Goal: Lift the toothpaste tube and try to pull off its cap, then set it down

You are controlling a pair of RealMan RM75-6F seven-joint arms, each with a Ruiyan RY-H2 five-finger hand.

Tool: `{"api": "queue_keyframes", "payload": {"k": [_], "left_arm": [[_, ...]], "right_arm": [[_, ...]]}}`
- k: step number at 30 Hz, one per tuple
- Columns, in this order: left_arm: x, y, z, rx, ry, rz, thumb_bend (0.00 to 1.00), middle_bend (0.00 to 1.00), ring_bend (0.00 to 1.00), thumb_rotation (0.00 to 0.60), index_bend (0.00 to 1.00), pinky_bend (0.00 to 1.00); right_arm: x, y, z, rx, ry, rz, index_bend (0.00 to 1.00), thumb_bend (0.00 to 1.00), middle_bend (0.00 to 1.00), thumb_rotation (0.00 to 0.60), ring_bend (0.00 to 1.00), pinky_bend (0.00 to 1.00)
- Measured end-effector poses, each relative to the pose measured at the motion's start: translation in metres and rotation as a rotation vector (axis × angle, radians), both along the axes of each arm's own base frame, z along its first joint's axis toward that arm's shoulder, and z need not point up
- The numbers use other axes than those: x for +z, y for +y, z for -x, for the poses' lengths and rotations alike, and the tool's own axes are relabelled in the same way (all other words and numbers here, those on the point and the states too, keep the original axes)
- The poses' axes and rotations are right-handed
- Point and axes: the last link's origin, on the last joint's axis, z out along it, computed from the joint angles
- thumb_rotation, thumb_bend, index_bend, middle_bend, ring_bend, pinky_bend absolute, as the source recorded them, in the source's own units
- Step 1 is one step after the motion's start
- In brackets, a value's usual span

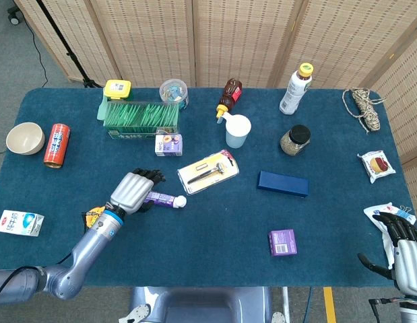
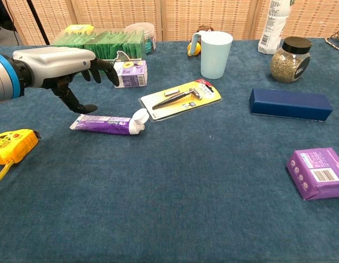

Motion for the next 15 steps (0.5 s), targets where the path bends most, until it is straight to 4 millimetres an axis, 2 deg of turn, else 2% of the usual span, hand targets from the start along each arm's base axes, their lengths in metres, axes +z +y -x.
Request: {"api": "queue_keyframes", "payload": {"k": [15], "left_arm": [[-0.033,0.001,0.001,-0.009,0.005,0.035,0.34,0.24,0.27,0.600,0.34,0.24]], "right_arm": [[0.001,0.002,-0.001,-0.009,0.004,0.000,0.22,0.00,0.20,0.600,0.16,0.18]]}}
